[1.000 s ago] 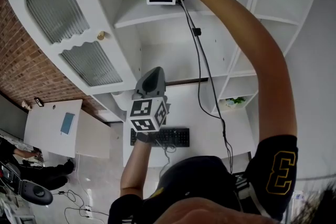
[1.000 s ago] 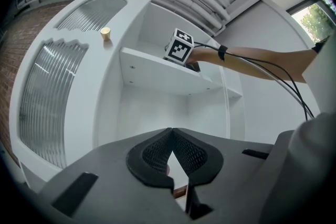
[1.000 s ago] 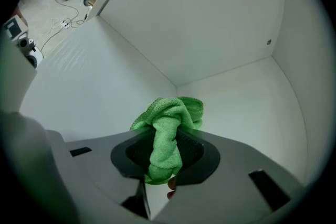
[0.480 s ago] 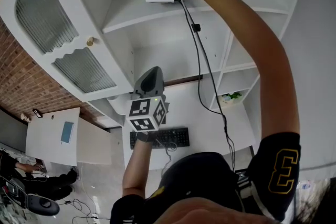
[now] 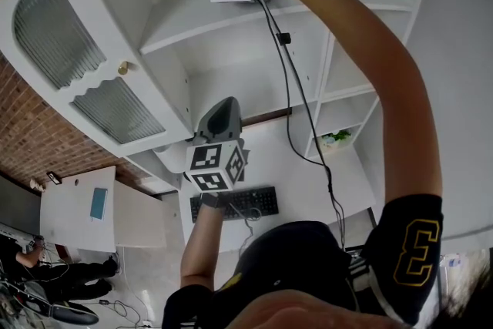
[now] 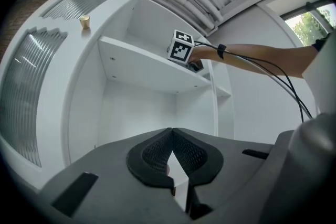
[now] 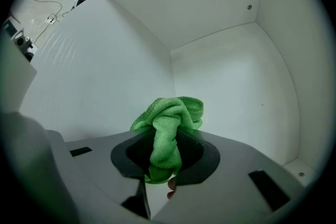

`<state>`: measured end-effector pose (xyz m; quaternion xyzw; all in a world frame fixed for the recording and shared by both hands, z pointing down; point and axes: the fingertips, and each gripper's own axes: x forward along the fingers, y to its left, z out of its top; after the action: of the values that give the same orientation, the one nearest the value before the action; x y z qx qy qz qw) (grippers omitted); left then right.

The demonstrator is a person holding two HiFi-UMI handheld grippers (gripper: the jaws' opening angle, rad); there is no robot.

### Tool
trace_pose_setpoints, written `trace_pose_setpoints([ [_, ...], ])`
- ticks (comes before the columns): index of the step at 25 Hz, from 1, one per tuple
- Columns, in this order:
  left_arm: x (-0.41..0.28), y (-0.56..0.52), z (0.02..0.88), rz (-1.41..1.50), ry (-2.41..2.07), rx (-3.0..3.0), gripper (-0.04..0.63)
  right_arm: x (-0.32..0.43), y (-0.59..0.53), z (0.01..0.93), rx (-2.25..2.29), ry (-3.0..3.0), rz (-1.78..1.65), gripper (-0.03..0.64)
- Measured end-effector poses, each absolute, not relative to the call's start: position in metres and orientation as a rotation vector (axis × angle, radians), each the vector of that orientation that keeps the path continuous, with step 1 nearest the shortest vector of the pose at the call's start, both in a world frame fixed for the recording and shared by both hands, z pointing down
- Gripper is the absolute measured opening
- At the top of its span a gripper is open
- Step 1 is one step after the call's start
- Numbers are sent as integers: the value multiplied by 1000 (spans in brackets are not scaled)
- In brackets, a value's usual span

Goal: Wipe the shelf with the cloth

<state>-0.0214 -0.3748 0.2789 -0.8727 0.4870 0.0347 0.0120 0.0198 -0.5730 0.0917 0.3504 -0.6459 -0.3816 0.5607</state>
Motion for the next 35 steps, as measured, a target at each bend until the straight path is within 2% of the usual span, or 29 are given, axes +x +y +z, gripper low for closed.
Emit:
trace_pose_setpoints([
  [20, -4, -372, 278, 128, 1416, -2775, 9, 110, -573, 97, 962, -1259, -703, 82],
  [30, -8, -356, 277, 129, 1396, -2755, 9, 119, -576, 94, 981, -1161, -737, 81],
  [35, -33, -355, 270, 130, 1444, -2736, 9, 102, -581, 77, 935, -1081, -972, 86],
])
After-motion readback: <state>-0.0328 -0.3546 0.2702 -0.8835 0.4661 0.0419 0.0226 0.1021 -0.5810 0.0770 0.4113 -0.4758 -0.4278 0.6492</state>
